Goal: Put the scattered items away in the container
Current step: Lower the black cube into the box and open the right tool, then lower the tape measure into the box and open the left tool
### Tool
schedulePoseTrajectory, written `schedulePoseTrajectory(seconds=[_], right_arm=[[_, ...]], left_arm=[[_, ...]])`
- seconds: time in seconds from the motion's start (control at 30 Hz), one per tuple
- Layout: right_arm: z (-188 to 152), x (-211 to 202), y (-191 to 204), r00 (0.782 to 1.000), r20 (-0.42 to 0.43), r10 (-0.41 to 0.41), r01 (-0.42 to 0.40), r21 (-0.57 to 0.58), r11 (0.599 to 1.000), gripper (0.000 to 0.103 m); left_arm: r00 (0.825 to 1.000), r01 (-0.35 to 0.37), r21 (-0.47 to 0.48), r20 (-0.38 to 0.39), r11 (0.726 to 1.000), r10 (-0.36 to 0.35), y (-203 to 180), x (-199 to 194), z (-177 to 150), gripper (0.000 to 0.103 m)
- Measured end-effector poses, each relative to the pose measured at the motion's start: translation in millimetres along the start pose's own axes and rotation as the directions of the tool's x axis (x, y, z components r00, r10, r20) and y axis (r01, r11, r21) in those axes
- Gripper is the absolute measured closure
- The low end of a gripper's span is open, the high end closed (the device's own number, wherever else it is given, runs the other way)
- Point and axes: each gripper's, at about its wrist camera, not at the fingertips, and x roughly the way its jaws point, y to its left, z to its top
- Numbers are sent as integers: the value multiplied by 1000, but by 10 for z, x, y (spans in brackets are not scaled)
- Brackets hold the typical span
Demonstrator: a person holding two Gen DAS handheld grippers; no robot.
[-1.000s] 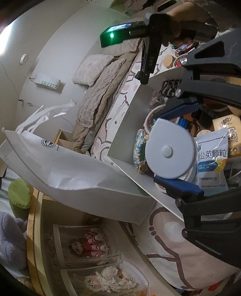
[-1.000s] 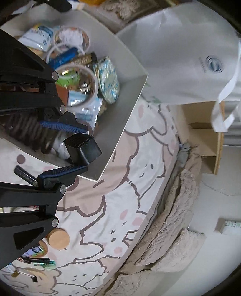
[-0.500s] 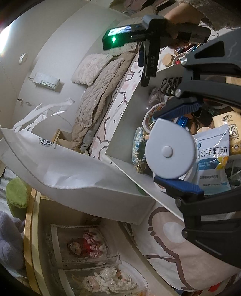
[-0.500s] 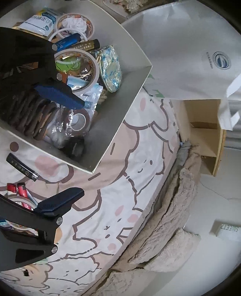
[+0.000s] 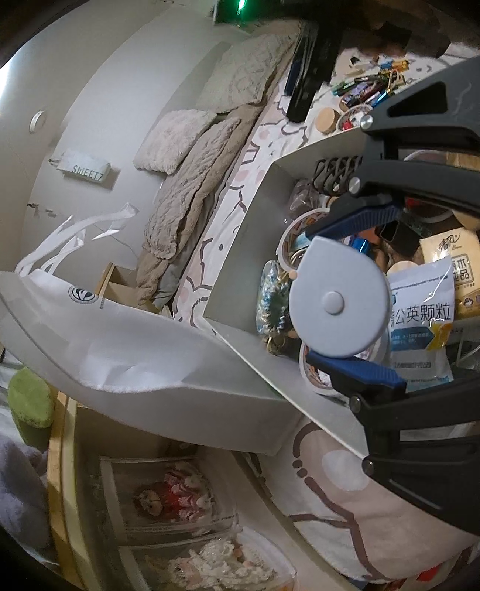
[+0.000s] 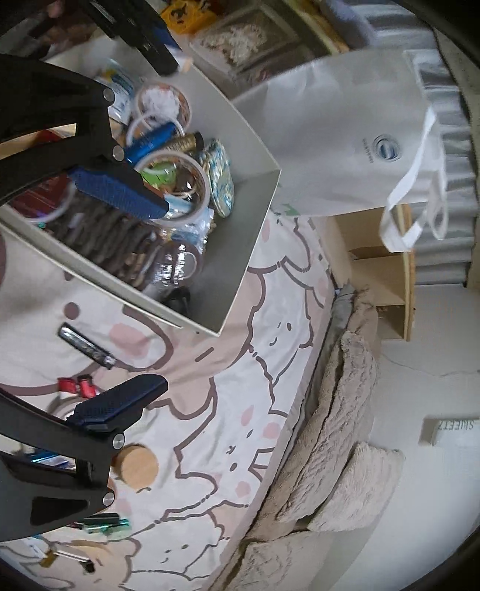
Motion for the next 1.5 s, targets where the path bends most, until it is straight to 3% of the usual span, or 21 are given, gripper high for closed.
schedulePoseTrajectory(seconds=[0.2, 0.43, 0.63, 0.77, 0.93, 1.17, 1.33, 1.5], right_arm=[[-286, -342, -146, 999, 29, 22, -23, 45, 999, 17], [-640, -617, -272, 998, 47, 48, -52, 93, 994, 17], [-964, -792, -387, 997, 58, 51, -59, 141, 988, 17], [-1181, -856, -441, 996, 46, 70, -77, 179, 981, 17], [-1379, -989, -490, 997, 42, 64, -71, 182, 981, 17], [-1682, -1072, -557, 998, -7, 58, -56, 186, 981, 17], [-1902, -1049, -601, 998, -49, 49, -39, 186, 982, 17], [-2036, -1041, -677, 995, -62, 75, -60, 222, 973, 17]], left_arm=[[1000, 12, 22, 4, 1000, -12, -106, -41, 0, 43], [997, 77, 9, -28, 997, -77, -163, -74, 114, 43], [992, 109, -5, -58, 994, -109, -147, -17, 451, 43], [981, 153, 28, -126, 988, -148, -201, 152, 721, 43], [974, 101, 121, -213, 988, -73, -341, 474, 926, 43], [926, 76, 216, -378, 973, 11, -557, 1076, 972, 43], [903, 7, 309, -410, 951, 127, -649, 1398, 929, 43], [900, -81, 411, -361, 908, 244, -708, 1605, 935, 43]])
